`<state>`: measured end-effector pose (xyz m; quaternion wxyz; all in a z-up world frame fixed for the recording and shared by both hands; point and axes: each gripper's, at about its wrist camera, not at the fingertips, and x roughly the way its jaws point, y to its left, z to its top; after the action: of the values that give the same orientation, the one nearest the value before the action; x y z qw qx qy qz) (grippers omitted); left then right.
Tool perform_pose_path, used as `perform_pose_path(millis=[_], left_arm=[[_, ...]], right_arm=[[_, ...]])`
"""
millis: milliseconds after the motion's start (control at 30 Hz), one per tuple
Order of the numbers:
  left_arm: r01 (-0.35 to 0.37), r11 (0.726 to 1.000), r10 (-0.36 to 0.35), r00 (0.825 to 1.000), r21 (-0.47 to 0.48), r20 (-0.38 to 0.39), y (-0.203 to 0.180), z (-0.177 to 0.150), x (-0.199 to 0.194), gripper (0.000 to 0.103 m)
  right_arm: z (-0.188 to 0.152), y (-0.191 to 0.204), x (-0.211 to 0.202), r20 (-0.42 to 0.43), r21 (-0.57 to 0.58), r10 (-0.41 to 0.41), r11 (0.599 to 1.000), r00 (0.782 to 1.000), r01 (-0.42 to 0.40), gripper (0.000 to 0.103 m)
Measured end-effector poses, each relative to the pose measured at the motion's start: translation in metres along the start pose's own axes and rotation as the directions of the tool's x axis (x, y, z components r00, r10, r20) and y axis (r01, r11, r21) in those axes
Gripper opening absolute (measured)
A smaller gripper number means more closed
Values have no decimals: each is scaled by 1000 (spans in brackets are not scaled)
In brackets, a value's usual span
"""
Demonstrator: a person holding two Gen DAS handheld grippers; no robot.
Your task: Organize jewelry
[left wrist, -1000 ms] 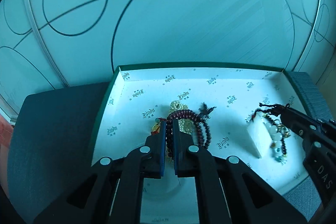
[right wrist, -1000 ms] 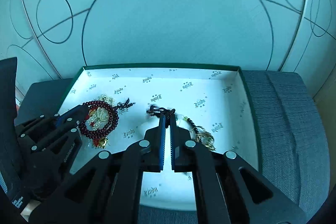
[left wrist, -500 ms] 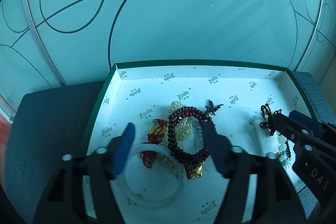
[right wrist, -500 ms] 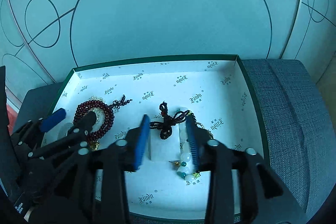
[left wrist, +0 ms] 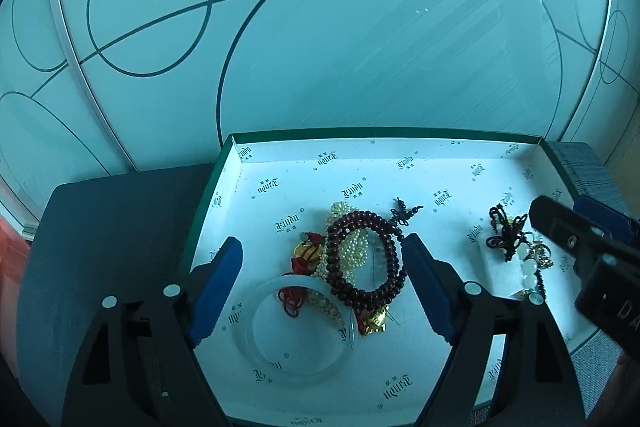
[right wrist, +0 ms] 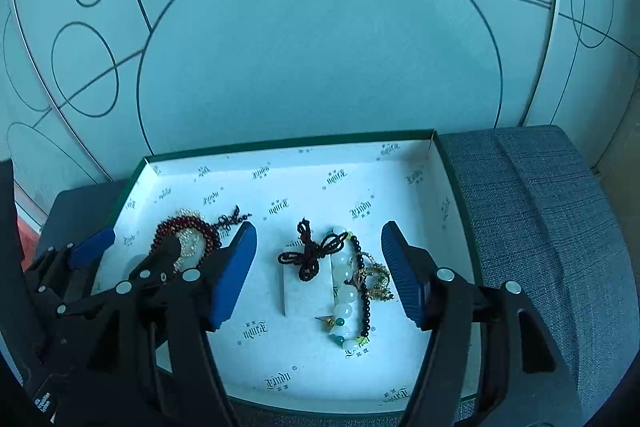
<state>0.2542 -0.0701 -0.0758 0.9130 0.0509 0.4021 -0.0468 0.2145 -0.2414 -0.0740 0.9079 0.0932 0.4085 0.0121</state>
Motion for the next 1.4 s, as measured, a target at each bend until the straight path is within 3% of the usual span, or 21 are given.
perform_pose_path(millis=[567, 967, 1200, 1400], left_arm=[[-6, 999, 8, 999, -45, 39, 17, -7, -58, 82], [7, 996, -5, 1000, -89, 24, 23, -35, -96, 84], [18, 989, -9, 998, -144, 59, 29, -45, -131, 85], [-15, 990, 26, 997, -143, 76, 30, -59, -151, 86]], right_arm=[[-1, 18, -54, 77, -52, -11, 999, 997, 15, 74], [-18, 22, -98, 90, -71, -21, 997, 996, 28, 78], [-32, 25, -130, 118, -60, -17, 998, 993, 25, 84], [-45, 31, -142, 119, -80, -30, 996, 993, 39, 85]])
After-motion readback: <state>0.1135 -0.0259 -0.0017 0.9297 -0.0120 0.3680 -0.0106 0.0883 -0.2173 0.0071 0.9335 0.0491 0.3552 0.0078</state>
